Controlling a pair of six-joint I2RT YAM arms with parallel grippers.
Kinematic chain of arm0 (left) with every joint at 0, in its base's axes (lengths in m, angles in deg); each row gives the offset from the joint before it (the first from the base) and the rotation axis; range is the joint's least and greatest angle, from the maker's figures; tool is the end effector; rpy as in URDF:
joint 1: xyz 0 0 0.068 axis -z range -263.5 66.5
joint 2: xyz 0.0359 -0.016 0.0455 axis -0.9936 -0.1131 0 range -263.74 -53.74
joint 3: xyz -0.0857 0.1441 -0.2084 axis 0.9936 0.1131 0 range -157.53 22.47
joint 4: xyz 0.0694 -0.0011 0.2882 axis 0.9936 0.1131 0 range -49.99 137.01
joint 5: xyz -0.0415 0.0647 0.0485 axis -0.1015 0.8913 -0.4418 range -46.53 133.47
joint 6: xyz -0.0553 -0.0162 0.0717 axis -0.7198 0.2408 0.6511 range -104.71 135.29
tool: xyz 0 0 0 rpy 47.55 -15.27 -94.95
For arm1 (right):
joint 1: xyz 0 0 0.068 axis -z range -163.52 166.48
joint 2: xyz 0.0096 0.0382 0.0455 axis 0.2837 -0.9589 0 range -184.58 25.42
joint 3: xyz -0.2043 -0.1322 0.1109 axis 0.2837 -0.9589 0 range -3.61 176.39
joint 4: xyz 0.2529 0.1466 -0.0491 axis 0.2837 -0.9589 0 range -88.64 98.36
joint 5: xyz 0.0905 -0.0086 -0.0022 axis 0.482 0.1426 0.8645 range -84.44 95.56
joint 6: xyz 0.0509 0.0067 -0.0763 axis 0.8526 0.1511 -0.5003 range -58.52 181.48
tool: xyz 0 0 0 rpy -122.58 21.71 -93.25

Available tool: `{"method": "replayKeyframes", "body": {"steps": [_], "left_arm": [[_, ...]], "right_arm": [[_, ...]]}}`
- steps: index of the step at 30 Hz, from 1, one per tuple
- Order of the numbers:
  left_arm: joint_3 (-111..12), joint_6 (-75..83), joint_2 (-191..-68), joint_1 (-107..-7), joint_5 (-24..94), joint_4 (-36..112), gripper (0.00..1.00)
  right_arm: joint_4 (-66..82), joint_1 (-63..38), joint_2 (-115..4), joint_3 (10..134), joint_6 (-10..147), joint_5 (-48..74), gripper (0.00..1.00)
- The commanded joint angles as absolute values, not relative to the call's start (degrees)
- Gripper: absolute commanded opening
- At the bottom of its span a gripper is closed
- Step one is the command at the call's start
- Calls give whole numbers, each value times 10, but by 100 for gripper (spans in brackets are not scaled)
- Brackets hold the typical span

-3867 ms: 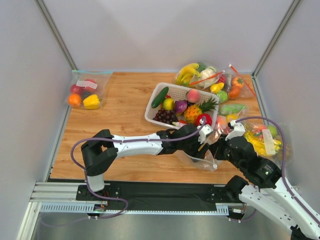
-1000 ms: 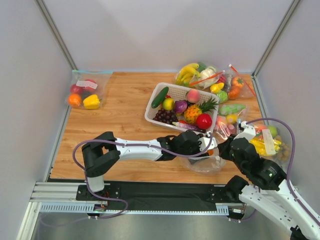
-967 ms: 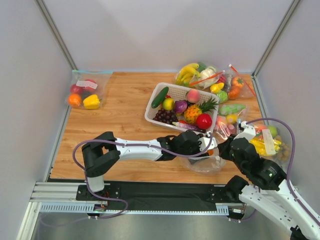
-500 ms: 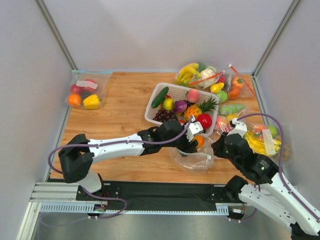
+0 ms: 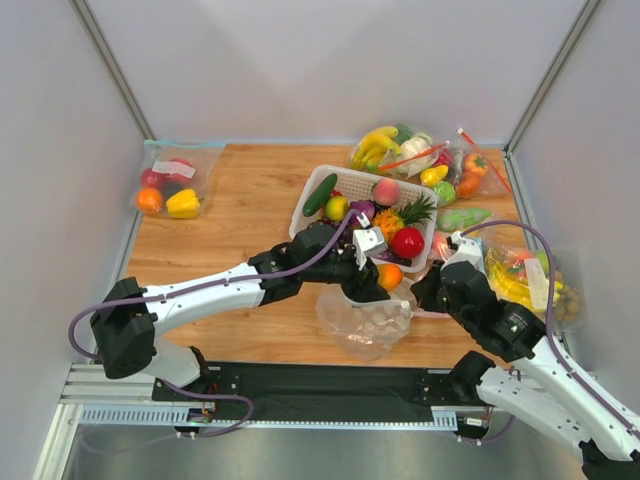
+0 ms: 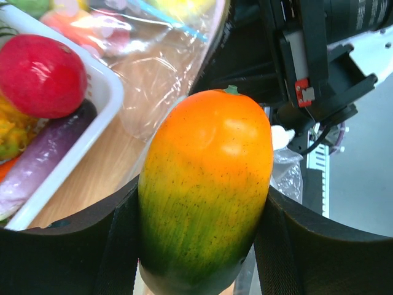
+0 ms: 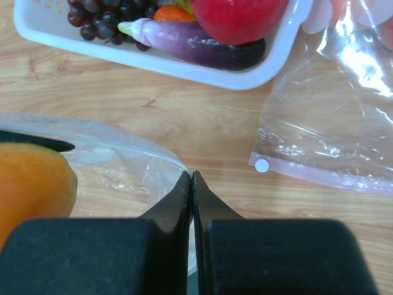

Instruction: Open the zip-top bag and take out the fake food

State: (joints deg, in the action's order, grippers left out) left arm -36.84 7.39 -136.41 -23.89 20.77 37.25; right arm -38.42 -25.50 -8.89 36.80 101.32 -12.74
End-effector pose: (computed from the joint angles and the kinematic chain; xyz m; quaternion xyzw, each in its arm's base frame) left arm 0.1800 -0.3701 0.2602 0.4524 0.6765 -0.4447 0.3741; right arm 0.1632 0.1120 0.2494 0.0496 0.8983 0.1605 0.4059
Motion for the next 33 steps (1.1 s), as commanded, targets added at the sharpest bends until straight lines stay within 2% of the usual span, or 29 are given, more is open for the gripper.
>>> {"method": "replayKeyframes", "body": {"steps": [1, 18, 24, 28, 33], "left_arm": [[-391, 47, -1342, -260, 183, 326, 37], [-454, -7, -1448, -287, 168, 228, 39], [-486, 1, -1474, -287, 170, 237, 40], [-502, 11, -1487, -288, 183, 259, 40], [-508, 7, -1479, -301, 218, 267, 39]], "right_arm": [[-366, -255, -88, 367, 993, -130, 0], [-292, -261, -61, 359, 944, -12, 0], [-285, -264, -47, 359, 925, 12, 0], [-277, -268, -56, 359, 905, 76, 0], [-307, -276, -57, 368, 891, 72, 0]]}}
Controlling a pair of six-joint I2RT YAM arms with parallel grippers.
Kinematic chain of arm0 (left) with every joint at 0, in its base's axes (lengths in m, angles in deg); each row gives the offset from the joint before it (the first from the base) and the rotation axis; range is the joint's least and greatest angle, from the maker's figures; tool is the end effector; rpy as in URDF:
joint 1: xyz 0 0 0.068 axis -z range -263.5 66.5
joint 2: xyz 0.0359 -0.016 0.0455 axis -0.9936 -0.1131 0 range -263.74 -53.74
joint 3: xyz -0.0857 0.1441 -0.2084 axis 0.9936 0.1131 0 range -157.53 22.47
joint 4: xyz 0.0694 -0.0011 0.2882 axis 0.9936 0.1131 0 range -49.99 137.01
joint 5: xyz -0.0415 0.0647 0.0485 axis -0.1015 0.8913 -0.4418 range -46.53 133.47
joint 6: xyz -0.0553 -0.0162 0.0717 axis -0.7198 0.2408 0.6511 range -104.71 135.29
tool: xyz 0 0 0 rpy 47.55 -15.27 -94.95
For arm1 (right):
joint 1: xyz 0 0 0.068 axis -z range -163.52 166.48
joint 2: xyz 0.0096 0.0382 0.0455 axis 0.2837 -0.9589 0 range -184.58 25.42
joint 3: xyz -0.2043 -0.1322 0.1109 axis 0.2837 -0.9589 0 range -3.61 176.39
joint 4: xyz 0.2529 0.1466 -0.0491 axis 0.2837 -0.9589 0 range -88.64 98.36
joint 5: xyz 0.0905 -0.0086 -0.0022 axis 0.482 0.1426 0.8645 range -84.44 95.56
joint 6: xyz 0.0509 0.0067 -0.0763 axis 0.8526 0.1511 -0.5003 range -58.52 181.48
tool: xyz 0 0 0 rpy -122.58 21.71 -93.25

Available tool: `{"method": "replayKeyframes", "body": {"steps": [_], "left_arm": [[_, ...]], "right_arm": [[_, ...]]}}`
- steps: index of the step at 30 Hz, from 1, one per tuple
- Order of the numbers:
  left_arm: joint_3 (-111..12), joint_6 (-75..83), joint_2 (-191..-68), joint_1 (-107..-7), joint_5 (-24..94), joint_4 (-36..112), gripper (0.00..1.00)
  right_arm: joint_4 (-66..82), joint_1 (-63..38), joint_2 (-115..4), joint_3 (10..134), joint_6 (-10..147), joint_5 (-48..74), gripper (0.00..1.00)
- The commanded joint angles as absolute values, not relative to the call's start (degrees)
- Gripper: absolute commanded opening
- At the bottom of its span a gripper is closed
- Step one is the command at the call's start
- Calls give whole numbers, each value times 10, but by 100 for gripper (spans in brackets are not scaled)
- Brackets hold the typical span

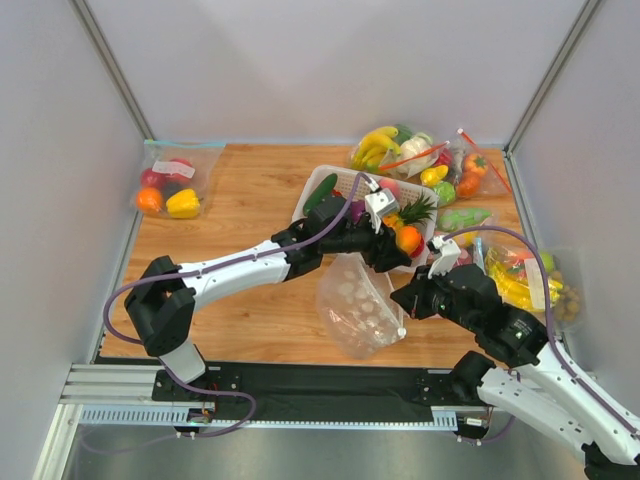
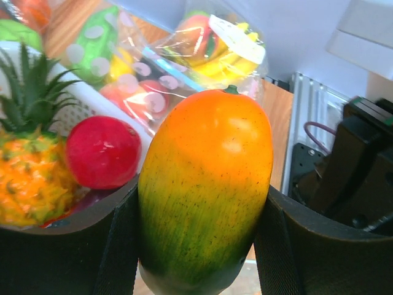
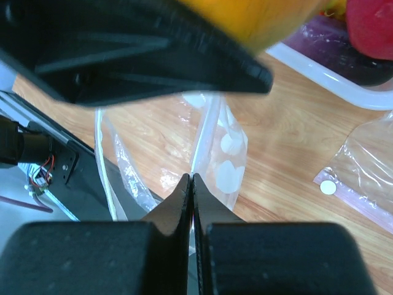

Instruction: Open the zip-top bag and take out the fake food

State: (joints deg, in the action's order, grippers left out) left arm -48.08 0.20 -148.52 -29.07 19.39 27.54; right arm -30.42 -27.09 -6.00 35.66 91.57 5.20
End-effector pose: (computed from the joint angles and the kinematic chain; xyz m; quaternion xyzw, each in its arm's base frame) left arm 0.2457 -0.4016 0.2795 0.3793 0.6702 -0.4848 0.4147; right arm 0.1489 0.1409 0.2656 -0.1006 0.8642 0.2932 0.3962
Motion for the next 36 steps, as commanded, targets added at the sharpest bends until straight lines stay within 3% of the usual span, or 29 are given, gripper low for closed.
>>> {"method": "replayKeyframes", "body": {"steps": [1, 7, 11, 19, 36], "left_arm": [[-511, 8, -1475, -304, 237, 272, 39], [-566, 33, -1471, -341, 329, 345, 39], [-644, 47, -1519, -373, 387, 437, 40], [-731, 97, -1611, -425, 451, 472, 43], [-861, 171, -1782, -462, 408, 502, 54]], "right_arm": [[-309, -277, -53, 374, 888, 75, 0], [-355, -277, -44, 395, 887, 57, 0], [-352, -277, -60, 380, 897, 78, 0], [-344, -278, -67, 383, 891, 82, 0], [-320, -278, -111, 388, 881, 102, 0]]}}
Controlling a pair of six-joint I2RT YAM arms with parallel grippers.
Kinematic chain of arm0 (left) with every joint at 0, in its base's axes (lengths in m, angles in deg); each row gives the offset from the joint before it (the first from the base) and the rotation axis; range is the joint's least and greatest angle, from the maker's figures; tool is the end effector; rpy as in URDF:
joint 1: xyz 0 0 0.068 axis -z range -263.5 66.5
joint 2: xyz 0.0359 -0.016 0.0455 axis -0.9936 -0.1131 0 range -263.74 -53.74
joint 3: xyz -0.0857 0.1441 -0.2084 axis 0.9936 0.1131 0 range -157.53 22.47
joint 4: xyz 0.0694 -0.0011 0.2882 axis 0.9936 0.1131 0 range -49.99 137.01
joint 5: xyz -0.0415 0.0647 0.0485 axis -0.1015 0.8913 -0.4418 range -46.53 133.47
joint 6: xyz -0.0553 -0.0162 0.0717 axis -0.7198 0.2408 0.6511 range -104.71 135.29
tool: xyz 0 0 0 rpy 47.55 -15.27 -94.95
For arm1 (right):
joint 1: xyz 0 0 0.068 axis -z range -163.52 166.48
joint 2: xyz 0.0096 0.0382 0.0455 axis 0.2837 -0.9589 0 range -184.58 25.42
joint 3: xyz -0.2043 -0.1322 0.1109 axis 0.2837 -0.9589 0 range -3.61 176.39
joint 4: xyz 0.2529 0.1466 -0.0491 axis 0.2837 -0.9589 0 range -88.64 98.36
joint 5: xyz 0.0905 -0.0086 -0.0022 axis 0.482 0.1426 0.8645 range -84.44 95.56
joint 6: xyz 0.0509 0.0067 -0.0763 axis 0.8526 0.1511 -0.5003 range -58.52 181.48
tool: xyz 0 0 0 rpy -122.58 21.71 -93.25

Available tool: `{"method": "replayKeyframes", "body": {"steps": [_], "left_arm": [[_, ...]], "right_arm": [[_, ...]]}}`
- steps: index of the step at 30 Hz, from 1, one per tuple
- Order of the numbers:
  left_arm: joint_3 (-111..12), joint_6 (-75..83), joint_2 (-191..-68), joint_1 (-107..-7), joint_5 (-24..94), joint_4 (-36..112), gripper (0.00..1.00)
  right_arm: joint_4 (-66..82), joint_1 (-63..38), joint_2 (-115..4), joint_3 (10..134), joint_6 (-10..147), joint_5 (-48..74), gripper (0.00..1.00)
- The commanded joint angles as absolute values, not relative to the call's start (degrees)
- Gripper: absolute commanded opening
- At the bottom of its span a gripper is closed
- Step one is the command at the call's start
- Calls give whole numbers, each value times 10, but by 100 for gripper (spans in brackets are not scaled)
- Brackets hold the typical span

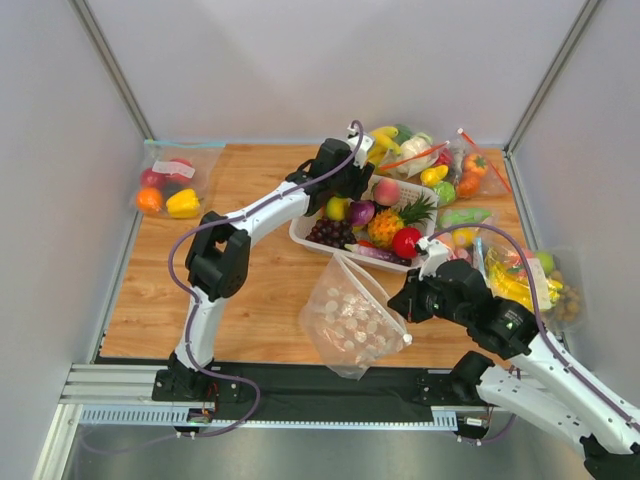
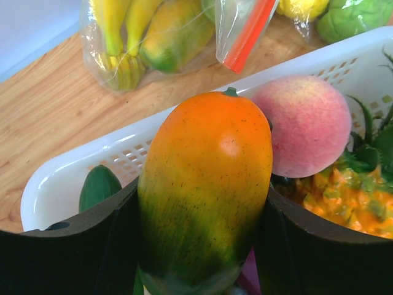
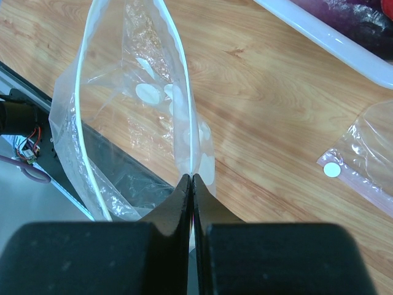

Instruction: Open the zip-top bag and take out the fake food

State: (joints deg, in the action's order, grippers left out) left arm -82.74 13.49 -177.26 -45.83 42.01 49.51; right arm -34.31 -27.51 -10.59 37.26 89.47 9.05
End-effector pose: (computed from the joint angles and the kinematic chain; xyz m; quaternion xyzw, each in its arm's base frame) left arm 0.4639 -0.3609 0.2243 0.2699 0.8126 -0.1847 0.4824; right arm 0.1480 0.1498 0.2531 -0.1382 0.8871 0.2804 0.3397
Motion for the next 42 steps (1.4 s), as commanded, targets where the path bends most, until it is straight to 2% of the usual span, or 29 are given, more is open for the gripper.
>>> {"method": "replayKeyframes", "body": {"steps": [1, 5, 6, 9, 13, 27, 39, 42], "left_arm": [[-864, 175, -1786, -463, 409, 504, 55], [-883, 186, -1808, -467, 409, 530, 61], [-884, 188, -1809, -467, 409, 535, 67], [-878, 193, -1807, -468, 412, 544, 75], [-859, 198, -1793, -467, 415, 543, 80], [-816, 202, -1717, -467, 413, 510, 86], [-712, 187, -1552, -467, 462, 531, 88], [-683, 173, -1497, -467, 484, 561, 88]], "right_arm": [[-317, -278, -113, 388, 880, 104, 0], [-308, -278, -124, 388, 881, 109, 0], [-307, -277, -126, 388, 880, 111, 0], [-303, -277, -134, 388, 879, 113, 0], [-292, -278, -144, 384, 879, 121, 0], [-285, -278, -148, 386, 877, 115, 0], [-254, -278, -162, 366, 882, 118, 0], [-250, -277, -165, 365, 886, 108, 18]]}}
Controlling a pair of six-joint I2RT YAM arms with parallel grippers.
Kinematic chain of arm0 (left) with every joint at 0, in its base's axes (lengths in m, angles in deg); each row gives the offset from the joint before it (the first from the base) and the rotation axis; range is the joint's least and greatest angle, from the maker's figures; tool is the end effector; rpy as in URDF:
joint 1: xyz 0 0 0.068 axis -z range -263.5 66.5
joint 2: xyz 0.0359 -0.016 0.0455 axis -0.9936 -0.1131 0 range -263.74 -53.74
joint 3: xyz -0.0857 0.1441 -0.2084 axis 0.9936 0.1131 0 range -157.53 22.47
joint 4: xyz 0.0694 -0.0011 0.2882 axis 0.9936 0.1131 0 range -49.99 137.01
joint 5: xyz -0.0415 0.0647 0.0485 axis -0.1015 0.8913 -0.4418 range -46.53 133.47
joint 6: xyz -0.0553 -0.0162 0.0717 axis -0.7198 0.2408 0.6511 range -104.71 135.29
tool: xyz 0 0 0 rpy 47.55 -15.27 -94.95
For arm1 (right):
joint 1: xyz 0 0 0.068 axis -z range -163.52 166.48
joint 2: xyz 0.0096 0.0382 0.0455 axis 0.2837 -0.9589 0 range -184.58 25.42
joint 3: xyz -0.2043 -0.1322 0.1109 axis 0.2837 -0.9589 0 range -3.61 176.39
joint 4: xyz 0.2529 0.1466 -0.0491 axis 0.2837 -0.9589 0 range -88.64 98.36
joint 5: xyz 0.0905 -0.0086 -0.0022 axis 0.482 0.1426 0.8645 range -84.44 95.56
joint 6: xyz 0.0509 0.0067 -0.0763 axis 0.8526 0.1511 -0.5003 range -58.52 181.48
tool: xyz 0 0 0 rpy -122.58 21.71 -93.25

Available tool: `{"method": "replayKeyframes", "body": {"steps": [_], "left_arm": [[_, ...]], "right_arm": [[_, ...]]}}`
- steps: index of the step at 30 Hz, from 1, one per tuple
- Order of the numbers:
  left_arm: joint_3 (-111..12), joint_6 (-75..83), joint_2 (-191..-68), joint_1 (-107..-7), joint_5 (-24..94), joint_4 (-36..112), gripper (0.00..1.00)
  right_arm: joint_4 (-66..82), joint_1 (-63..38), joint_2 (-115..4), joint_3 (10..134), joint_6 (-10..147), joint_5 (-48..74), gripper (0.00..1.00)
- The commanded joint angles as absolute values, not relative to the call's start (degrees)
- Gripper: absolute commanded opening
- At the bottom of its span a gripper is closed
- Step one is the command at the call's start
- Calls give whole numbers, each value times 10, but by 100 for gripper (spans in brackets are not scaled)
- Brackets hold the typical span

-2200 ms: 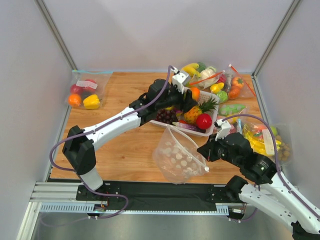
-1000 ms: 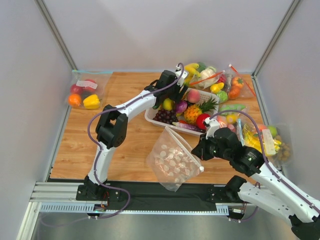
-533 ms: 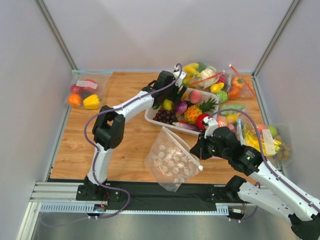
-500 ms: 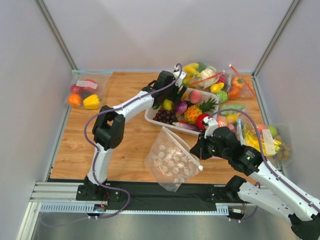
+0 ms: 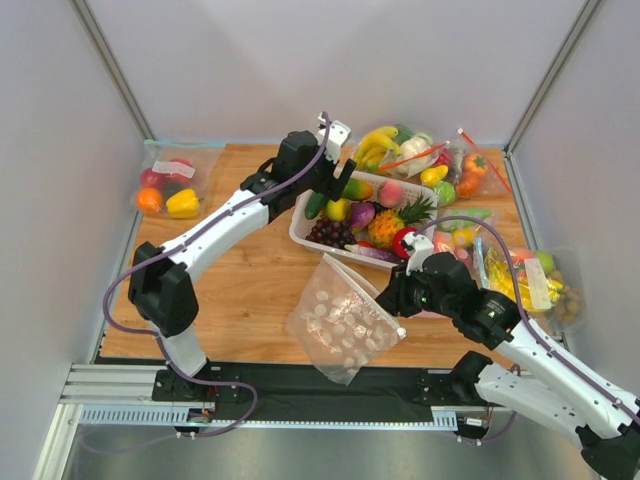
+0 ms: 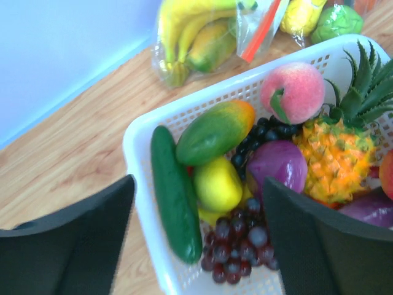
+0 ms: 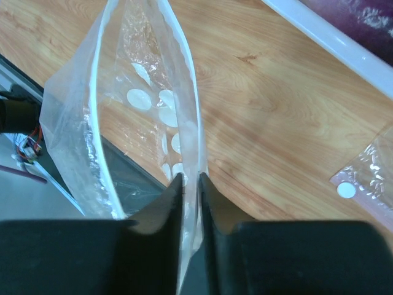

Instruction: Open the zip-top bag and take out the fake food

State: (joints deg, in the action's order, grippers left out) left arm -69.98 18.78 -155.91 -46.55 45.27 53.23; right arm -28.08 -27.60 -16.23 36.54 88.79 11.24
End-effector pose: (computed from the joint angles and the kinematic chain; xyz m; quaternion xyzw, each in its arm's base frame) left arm 0.4064 -0.3026 0.3166 0.2799 0.7851 -0.1465 0.5327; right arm 0.1621 0.1684 0.2418 -0.1524 0.8847 0.2918 0.3300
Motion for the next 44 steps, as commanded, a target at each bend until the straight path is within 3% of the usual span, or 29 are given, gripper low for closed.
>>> {"method": "replayKeyframes", "body": {"steps": [1, 3, 5, 7, 17, 26, 32, 44], "left_arm": [[-679, 164, -1482, -467, 492, 571, 98], [-667, 156, -1440, -467, 513, 605, 98], [-654, 140, -1410, -467, 525, 633, 99], [-645, 128, -1365, -467, 530, 650, 99], [-614, 90, -1205, -467, 587, 806, 99], [-591, 48, -1022, -467, 666, 916, 99], [-590, 34, -956, -467, 714, 969, 99], [-608, 28, -952, -467, 736, 1011, 99]], "right_arm": [[-254, -278, -164, 369, 885, 103, 35], [-269, -278, -163, 377, 880, 79, 47], [-282, -278, -162, 393, 875, 57, 69], [-307, -278, -157, 405, 873, 10, 81], [-374, -276, -99, 438, 901, -167, 90], [-349, -247, -138, 492, 821, -216, 97], [-296, -176, -163, 520, 778, -179, 98], [-294, -73, -153, 526, 760, -110, 98]]}}
